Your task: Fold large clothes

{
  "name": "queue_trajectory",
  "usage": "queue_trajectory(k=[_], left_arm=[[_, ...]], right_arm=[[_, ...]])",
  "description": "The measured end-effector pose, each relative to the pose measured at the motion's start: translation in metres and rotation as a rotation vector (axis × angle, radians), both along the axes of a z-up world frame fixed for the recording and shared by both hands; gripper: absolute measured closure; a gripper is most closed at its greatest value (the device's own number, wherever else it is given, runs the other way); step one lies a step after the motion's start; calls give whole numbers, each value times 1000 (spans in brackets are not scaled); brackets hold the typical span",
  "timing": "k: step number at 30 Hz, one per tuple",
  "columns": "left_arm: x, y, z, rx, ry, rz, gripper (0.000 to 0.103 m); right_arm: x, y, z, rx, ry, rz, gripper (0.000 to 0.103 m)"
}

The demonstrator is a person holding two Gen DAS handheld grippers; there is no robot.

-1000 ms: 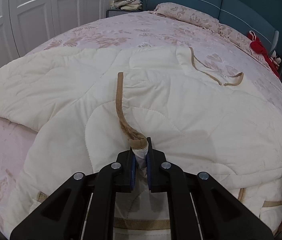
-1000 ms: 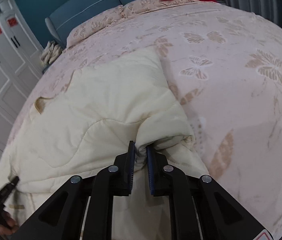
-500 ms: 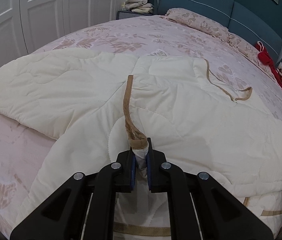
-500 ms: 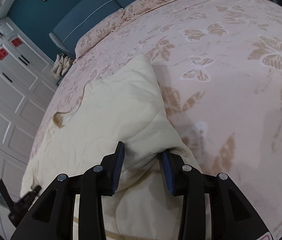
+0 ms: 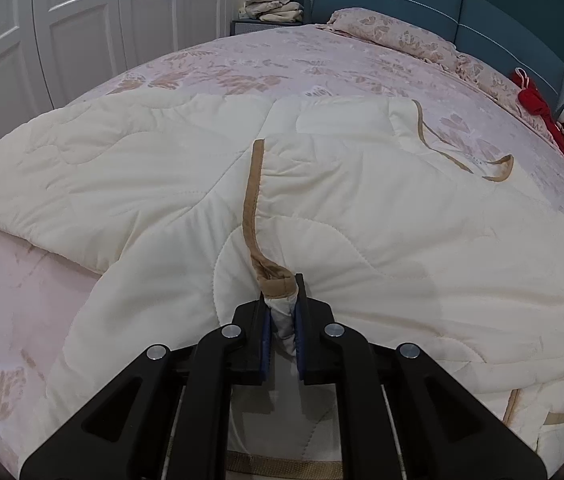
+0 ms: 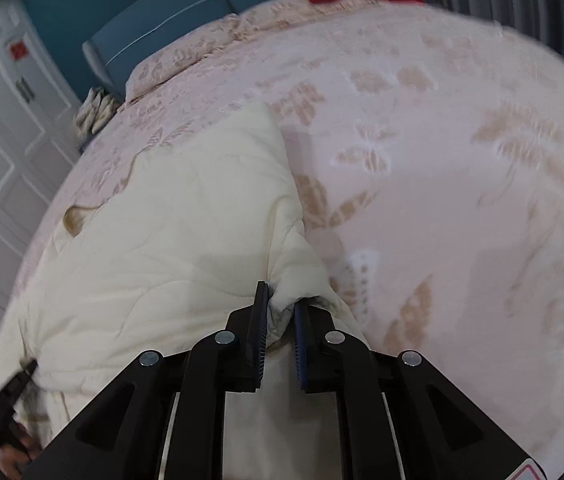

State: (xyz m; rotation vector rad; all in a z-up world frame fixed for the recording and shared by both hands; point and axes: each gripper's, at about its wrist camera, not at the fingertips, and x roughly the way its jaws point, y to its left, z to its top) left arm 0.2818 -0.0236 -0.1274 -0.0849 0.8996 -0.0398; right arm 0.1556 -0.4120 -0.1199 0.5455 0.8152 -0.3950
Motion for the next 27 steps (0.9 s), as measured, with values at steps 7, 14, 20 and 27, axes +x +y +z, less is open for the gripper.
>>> queue_trajectory(k=[7, 14, 20, 27], left_arm=[[-1, 0, -2, 12, -6, -1, 93], [-3, 0, -3, 12, -14, -1, 93], [-3, 3, -3, -16, -18, -3, 93], [-4, 21, 1, -168, -22, -7, 87]], right_arm=[[-33, 38, 44, -200, -7, -36, 75], [32, 167, 49, -148, -57, 384, 83], [76, 227, 12, -153, 27, 510, 91], [76, 233, -20, -176, 52, 499, 94]])
